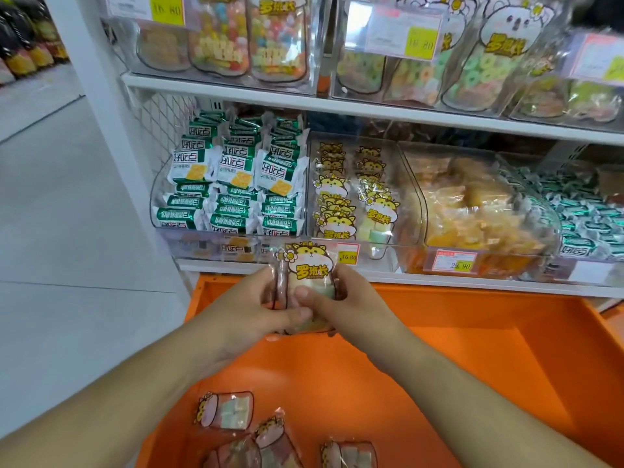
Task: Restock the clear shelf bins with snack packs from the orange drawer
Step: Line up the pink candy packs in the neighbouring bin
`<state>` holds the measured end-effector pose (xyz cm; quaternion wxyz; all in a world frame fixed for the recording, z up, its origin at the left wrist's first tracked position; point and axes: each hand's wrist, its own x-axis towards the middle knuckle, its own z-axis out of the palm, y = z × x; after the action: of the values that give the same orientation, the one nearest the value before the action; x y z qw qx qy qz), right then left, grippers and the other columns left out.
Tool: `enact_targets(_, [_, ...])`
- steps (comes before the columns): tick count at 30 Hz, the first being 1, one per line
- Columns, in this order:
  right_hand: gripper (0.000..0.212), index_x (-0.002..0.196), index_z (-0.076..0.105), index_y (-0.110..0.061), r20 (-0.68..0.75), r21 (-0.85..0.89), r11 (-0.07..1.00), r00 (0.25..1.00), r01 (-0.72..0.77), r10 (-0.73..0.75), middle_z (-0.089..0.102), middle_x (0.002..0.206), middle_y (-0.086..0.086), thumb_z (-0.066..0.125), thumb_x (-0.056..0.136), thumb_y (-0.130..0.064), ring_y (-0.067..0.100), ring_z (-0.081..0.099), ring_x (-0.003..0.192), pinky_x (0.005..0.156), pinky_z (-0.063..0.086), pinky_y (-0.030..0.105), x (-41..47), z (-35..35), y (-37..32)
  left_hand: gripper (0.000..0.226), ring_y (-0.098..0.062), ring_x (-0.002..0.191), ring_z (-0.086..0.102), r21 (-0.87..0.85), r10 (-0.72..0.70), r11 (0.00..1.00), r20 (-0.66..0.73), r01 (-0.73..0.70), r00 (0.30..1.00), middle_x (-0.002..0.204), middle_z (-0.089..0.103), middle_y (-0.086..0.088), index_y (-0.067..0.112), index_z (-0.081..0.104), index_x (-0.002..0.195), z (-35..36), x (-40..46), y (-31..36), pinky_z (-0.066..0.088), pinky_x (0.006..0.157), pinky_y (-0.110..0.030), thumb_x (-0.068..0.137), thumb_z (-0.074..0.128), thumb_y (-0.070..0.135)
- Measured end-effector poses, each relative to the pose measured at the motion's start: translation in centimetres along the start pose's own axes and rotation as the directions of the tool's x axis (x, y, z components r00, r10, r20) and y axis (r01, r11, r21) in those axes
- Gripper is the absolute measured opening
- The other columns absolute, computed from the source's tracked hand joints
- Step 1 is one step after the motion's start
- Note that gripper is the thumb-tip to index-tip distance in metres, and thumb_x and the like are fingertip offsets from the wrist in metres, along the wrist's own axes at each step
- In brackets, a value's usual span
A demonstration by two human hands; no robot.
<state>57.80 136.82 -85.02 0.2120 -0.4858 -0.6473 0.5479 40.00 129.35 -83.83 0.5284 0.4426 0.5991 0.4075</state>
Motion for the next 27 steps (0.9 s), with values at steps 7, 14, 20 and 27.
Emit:
enact_targets(7, [0.056, 0.126, 0.066, -0.009, 0.235, 0.241, 0.957, 0.967, -0.161, 0.104, 0.073, 0.116, 0.018, 0.073, 0.089, -0.049, 0.030, 0.072, 0.098, 0.079, 0.057, 0.042, 0.2, -2.4, 3.0, 0.046, -0.012, 0.103, 0.075, 0.078, -0.093, 0.993, 0.020, 0.091, 0.996, 0.107, 0.080, 0.003, 0.022, 0.069, 0.119, -0.3, 1.3, -3.1, 0.063, 0.087, -0.035, 0.084, 0.081, -0.006])
enact_targets(14, [0.036, 0.125, 0.068, -0.026, 0.262, -0.239, 0.929, 0.903, -0.282, 0.341, 0.071, 0.118, 0.000, 0.080, 0.093, -0.036, 0.020, 0.071, 0.106, 0.089, 0.059, 0.042, 0.3, -2.8, 10.8, 0.032, -0.027, 0.097, 0.074, 0.142, -0.322, 0.931, -0.112, 0.336, 0.940, 0.102, 0.078, -0.008, 0.014, 0.068, 0.108, 0.8, 3.1, -10.7, 0.060, 0.078, -0.038, 0.083, 0.084, 0.002])
enact_targets(20, [0.065, 0.147, 0.054, -0.017, 0.340, -0.706, 0.682, 0.755, -0.189, 0.561, 0.058, 0.144, 0.004, 0.081, 0.091, -0.037, 0.026, 0.059, 0.126, 0.099, 0.050, 0.039, 0.8, -0.4, 20.9, 0.023, -0.022, 0.087, 0.069, 0.167, -0.459, 0.866, -0.113, 0.472, 0.881, 0.091, 0.073, -0.002, 0.017, 0.067, 0.095, 3.2, 4.2, -18.4, 0.054, 0.072, -0.031, 0.084, 0.081, 0.002])
enact_targets(27, [0.073, 0.148, 0.053, -0.017, 0.380, -0.827, 0.559, 0.666, -0.066, 0.641, 0.057, 0.147, 0.006, 0.087, 0.084, -0.031, 0.026, 0.057, 0.129, 0.103, 0.050, 0.035, 2.0, 1.4, 27.4, 0.024, -0.020, 0.089, 0.070, 0.128, -0.515, 0.842, -0.099, 0.525, 0.851, 0.094, 0.075, -0.001, 0.021, 0.067, 0.096, 4.6, 5.0, -22.3, 0.055, 0.076, -0.033, 0.082, 0.085, 0.013])
